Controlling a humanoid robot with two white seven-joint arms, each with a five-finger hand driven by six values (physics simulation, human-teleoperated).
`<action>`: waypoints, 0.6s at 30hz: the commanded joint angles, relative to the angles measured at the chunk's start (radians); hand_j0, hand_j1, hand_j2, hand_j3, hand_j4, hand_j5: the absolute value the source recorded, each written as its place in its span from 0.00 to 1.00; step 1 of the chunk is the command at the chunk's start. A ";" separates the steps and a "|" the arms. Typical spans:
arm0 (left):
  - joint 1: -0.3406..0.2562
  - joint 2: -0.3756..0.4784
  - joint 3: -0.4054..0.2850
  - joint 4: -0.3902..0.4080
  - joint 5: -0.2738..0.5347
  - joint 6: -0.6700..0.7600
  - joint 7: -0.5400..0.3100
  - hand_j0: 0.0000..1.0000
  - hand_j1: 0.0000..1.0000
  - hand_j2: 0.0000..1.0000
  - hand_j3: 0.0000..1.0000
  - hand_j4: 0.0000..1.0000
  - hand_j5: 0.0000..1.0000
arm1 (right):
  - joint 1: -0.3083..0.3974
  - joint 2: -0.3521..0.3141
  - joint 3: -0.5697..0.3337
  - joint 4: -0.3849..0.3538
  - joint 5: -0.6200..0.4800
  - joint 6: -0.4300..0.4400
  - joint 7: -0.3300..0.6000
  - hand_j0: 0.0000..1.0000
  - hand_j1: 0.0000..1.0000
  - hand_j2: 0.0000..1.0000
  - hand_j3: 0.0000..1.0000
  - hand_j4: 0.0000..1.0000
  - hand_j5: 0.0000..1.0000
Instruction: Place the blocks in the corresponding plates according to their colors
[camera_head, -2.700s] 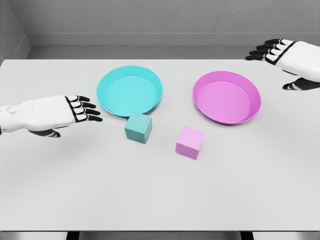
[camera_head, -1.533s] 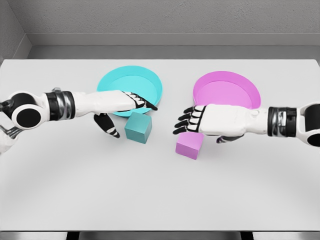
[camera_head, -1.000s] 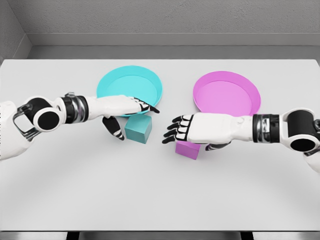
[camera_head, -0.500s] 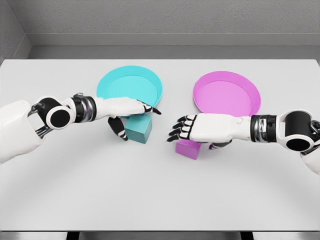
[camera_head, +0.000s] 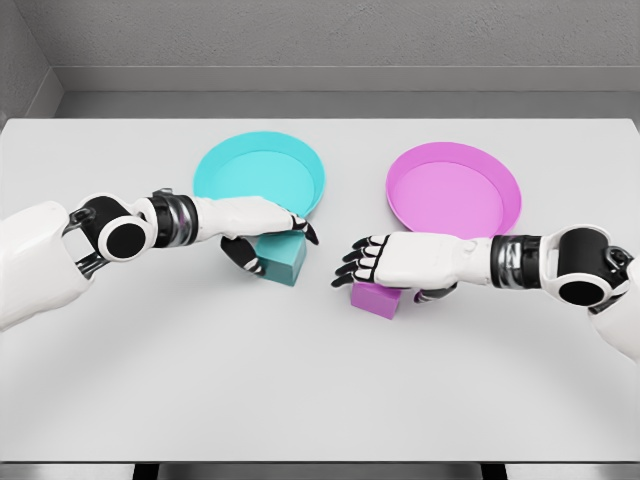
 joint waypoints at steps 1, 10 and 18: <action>0.000 0.000 0.001 -0.001 0.001 -0.003 0.000 0.70 0.70 0.70 0.70 0.70 0.70 | 0.000 0.003 0.000 0.008 -0.004 0.003 0.000 1.00 1.00 1.00 1.00 1.00 1.00; -0.021 0.002 0.001 -0.011 0.005 -0.046 -0.005 0.46 0.46 0.46 0.46 0.46 0.46 | 0.000 0.013 0.000 0.008 -0.004 0.003 0.000 0.85 0.85 0.85 0.85 0.85 0.85; -0.046 0.023 0.002 -0.018 0.015 -0.136 -0.005 0.41 0.41 0.41 0.41 0.41 0.41 | 0.000 0.014 -0.001 0.010 -0.007 0.003 0.000 0.77 0.77 0.77 0.77 0.77 0.77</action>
